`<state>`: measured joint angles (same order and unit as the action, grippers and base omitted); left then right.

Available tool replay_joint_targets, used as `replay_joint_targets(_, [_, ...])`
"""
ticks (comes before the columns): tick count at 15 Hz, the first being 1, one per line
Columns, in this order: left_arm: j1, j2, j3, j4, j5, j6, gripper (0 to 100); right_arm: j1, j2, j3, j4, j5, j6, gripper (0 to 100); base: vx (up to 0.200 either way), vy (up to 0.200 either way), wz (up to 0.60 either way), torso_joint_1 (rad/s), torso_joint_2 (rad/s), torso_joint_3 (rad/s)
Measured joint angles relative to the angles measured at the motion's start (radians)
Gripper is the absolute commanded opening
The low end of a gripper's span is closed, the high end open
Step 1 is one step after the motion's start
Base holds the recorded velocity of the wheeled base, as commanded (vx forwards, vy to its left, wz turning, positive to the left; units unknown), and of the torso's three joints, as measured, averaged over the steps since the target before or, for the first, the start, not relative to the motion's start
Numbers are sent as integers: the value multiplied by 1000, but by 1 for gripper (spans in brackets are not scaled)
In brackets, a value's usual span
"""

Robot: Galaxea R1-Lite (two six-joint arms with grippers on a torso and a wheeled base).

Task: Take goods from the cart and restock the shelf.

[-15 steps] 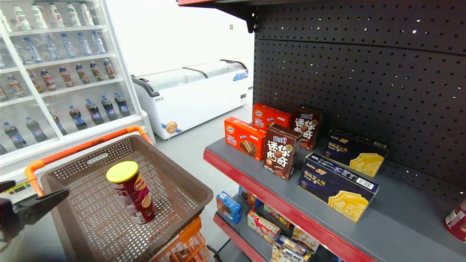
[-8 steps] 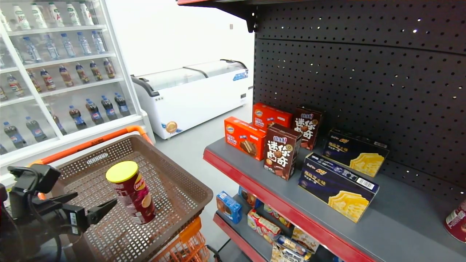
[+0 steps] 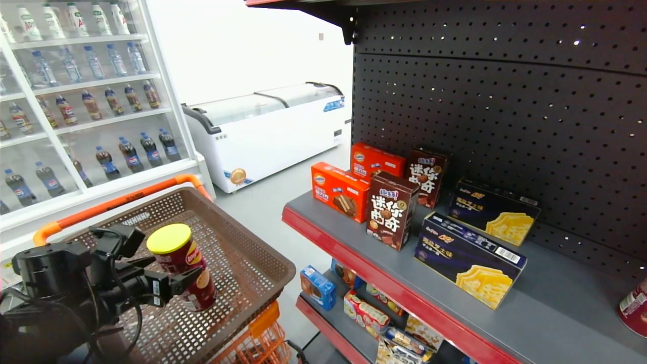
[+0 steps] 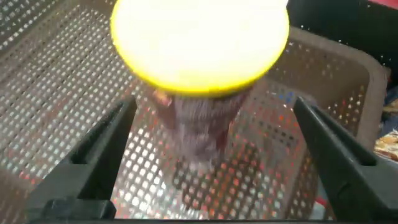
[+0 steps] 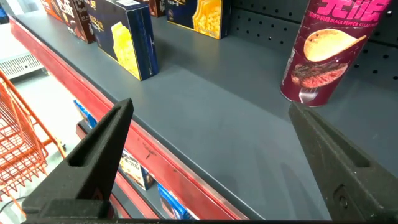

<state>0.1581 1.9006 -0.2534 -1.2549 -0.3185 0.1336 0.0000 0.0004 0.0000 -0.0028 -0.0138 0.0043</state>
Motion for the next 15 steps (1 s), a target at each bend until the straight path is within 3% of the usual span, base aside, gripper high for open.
replay_joint_targets(2, [-11, 72, -6, -66, 5, 4, 100, -1, 0, 0, 0, 0, 0, 100, 0, 0, 0, 0, 0, 0])
replay_joint_targets(6, [-28, 183, -65, -92, 75, 7, 100, 0, 0, 0, 0, 0, 0, 100, 0, 0, 0, 0, 0, 0])
replay_joint_targets(8, [-37, 224, -98, -112, 80, 5, 100, 0, 0, 0, 0, 0, 0, 100, 0, 0, 0, 0, 0, 0])
replay_joint_targets(9, [-46, 242, -113, -124, 81, 0, 0, 0, 0, 0, 0, 0, 0, 100, 0, 0, 0, 0, 0, 0])
replay_joint_targets(15, [-91, 243, -153, -75, 112, -24, 0, 0, 0, 0, 0, 0, 0, 100, 0, 0, 0, 0, 0, 0])
